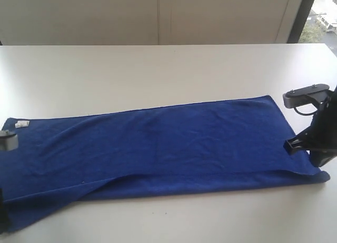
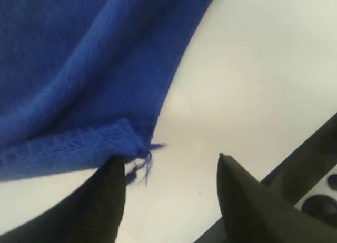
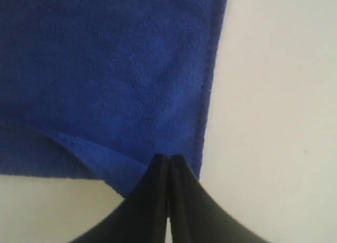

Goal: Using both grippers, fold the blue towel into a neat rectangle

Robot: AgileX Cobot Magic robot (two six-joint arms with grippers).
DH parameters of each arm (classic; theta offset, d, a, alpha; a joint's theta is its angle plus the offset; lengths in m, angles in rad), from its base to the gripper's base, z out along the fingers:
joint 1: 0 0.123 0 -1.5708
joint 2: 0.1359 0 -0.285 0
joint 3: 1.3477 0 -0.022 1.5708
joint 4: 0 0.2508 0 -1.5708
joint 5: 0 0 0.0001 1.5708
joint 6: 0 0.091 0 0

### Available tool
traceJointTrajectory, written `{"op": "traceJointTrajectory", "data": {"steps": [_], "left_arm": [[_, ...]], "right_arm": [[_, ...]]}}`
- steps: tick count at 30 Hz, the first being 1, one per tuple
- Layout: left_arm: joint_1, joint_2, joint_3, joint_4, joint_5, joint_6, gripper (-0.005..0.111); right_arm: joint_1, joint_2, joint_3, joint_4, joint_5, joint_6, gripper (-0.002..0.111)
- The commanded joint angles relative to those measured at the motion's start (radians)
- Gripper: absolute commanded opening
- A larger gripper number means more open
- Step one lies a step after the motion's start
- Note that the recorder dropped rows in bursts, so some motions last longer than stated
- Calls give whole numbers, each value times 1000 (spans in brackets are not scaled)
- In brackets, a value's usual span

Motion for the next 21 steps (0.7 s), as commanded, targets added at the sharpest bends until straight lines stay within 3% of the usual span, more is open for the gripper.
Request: {"op": "traceJointTrajectory", "data": {"steps": [1, 7, 11, 13, 15, 21], "left_arm": [[0, -11, -79, -108, 34, -2, 58], [0, -11, -102, -161, -156, 1, 58], [0, -11, -102, -161, -294, 1, 57], [0, -4, -100, -174, -344, 1, 55], [0, 7, -100, -211, -366, -1, 47], [0, 55, -100, -288, -352, 51, 0]], "right_arm": [[-8, -5, -2, 33, -36, 0, 1], [-6, -5, -2, 72, -23, -26, 1], [-6, -5, -2, 165, 2, -218, 2], [-6, -5, -2, 234, 22, -364, 8], [-6, -5, -4, 292, 40, -454, 14], [-6, -5, -9, 260, 59, -507, 24]]}}
